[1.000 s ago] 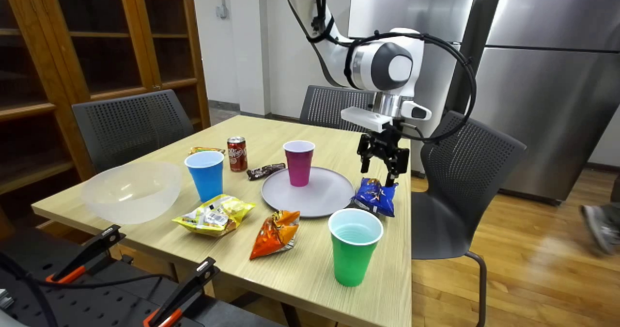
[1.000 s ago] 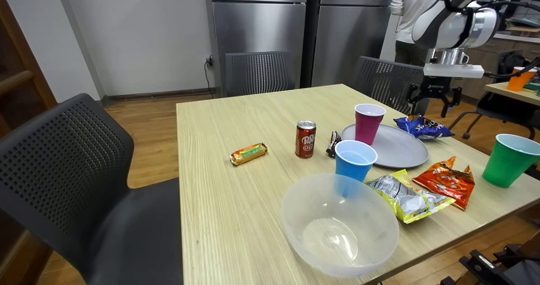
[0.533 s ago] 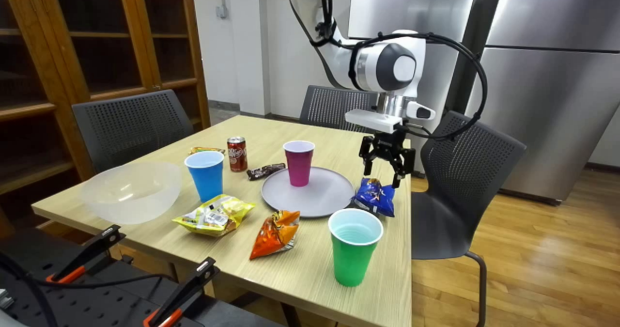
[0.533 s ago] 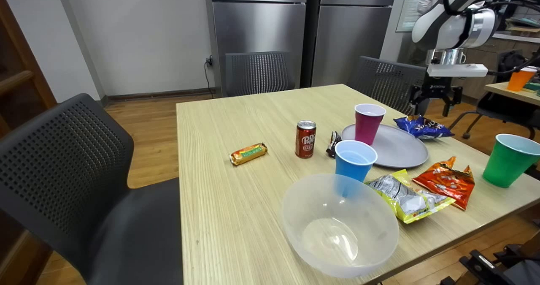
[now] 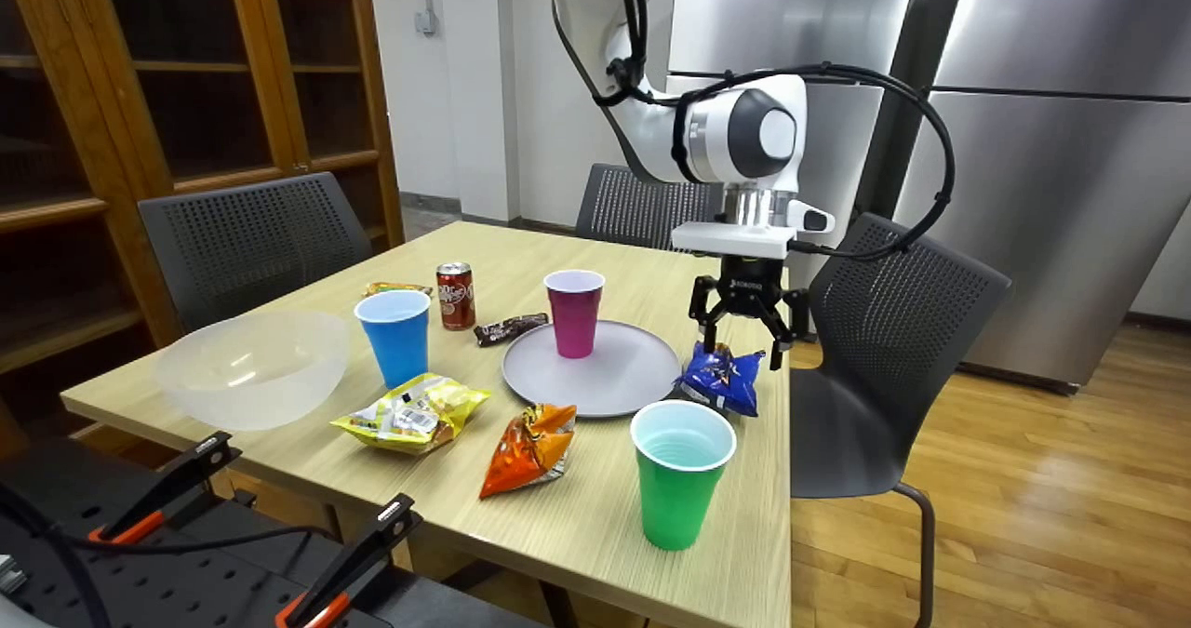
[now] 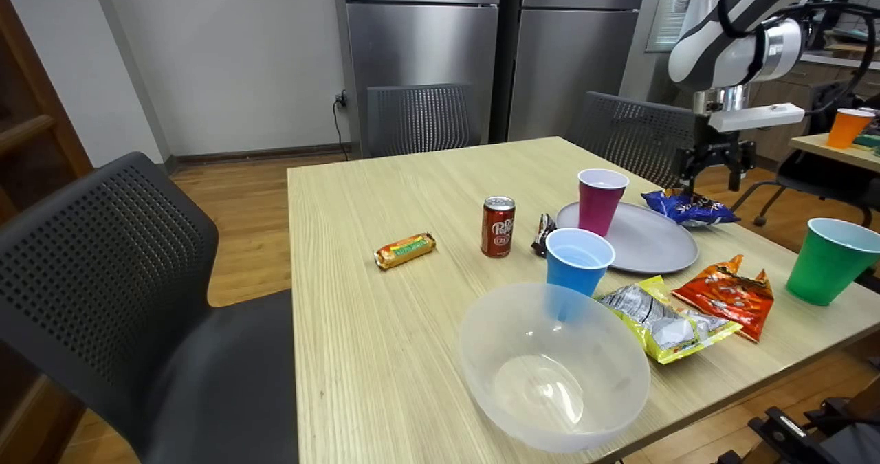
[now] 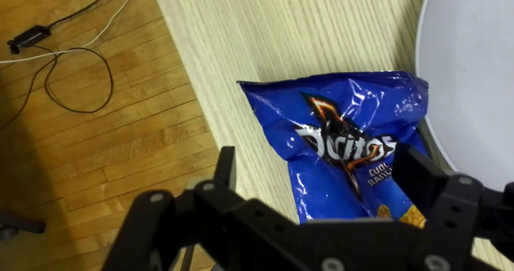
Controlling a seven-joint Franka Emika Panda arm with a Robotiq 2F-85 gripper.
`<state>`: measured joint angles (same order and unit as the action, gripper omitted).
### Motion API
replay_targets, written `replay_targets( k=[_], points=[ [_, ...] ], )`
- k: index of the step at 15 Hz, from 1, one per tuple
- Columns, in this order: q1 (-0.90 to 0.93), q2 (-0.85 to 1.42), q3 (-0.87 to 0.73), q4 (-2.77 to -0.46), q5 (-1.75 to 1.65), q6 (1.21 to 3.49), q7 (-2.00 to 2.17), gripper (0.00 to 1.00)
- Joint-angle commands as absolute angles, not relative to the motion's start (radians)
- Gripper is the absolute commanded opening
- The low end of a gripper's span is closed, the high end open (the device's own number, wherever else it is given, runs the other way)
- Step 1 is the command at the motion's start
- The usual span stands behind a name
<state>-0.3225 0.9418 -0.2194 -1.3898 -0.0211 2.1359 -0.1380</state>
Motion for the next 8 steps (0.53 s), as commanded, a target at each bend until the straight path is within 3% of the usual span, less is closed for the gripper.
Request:
replay_targets(
  k=[1, 8],
  points=[
    [-0.336, 0.971, -0.202, -1.327, -0.076, 2.08, -0.205, 1.0],
    [-0.326, 0.994, -0.185, -1.298, -0.112, 2.075, -0.252, 1.0]
  ],
)
